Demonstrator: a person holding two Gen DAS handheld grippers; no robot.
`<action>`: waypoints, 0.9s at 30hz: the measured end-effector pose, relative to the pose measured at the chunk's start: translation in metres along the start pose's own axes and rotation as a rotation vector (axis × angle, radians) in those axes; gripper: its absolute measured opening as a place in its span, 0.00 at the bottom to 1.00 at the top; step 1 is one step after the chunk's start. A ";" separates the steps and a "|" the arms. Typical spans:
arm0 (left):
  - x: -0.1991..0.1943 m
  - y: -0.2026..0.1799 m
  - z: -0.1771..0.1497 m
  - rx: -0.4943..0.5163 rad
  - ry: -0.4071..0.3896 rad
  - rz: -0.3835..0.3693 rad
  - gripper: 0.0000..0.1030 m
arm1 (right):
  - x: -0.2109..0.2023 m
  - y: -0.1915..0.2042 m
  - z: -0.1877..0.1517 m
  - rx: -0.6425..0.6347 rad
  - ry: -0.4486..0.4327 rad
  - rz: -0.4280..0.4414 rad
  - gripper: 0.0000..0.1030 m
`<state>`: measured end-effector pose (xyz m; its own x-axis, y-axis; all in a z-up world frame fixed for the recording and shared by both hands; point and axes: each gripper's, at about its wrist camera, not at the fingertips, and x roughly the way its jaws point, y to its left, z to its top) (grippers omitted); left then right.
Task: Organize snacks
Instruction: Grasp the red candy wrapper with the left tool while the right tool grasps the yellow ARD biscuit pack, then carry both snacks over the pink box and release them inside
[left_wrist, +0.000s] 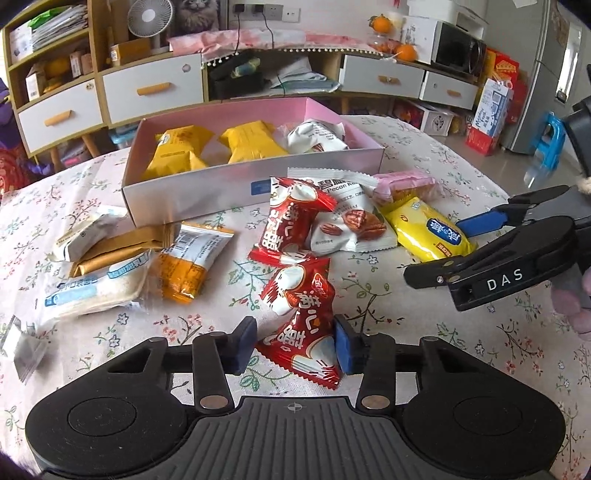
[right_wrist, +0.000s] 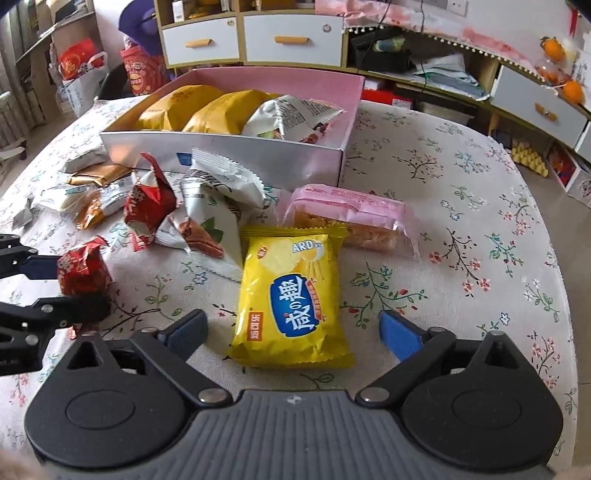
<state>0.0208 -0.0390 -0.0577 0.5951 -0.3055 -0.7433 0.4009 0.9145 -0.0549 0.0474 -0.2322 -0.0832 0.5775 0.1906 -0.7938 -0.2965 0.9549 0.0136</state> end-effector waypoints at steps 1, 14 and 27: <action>0.000 0.001 0.000 -0.003 0.002 0.000 0.39 | -0.002 0.001 0.000 -0.006 -0.003 0.002 0.86; -0.014 0.001 0.005 -0.027 -0.001 -0.004 0.39 | -0.020 0.003 0.003 -0.026 0.013 -0.006 0.44; -0.037 0.009 0.012 -0.059 -0.039 -0.003 0.38 | -0.053 -0.001 0.017 0.023 -0.071 0.007 0.44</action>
<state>0.0111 -0.0228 -0.0224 0.6211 -0.3177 -0.7165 0.3617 0.9272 -0.0975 0.0296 -0.2397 -0.0308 0.6283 0.2125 -0.7484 -0.2834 0.9584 0.0341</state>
